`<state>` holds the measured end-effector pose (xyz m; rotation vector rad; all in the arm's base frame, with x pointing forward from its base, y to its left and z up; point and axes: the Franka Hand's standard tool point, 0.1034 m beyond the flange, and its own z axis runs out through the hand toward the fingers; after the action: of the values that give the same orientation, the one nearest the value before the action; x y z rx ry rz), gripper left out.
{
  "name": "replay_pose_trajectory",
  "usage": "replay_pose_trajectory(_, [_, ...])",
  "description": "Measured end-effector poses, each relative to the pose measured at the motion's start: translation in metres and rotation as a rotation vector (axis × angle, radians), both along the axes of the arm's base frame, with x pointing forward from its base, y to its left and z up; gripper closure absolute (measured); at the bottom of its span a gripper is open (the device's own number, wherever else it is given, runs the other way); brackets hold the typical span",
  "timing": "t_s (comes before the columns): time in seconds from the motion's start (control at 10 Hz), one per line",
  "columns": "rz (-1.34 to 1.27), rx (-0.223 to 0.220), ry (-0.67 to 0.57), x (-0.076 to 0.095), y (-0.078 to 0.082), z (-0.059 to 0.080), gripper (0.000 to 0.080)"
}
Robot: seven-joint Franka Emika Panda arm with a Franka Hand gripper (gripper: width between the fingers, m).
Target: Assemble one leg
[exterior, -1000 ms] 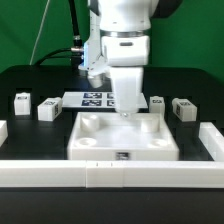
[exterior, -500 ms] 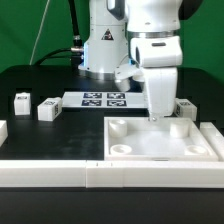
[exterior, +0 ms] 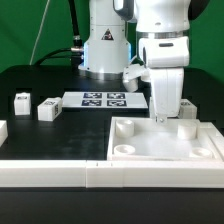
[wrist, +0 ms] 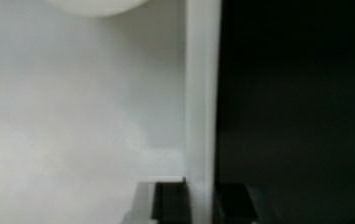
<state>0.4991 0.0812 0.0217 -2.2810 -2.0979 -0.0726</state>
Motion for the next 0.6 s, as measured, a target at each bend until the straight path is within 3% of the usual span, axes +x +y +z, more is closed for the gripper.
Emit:
replay_pose_trajectory(0.1, [0.0,0.0,0.0,-0.0001,-0.0002,-0.0002,0.069])
replay_pose_trajectory(0.2, [-0.001,0.0,0.0,-0.0001,-0.0003,-0.0002,0.0554])
replay_pose_trajectory(0.3, [-0.001,0.0,0.0,-0.0001,-0.0004,-0.0002,0.0554])
replay_pose_trajectory(0.4, [-0.001,0.0,0.0,-0.0001,-0.0005,-0.0002,0.0373])
replay_pose_trajectory(0.5, [-0.001,0.0,0.001,-0.0001,-0.0006,-0.0002,0.024])
replay_pose_trajectory(0.6, [-0.001,0.0,0.001,-0.0001,-0.0006,-0.0002,0.024])
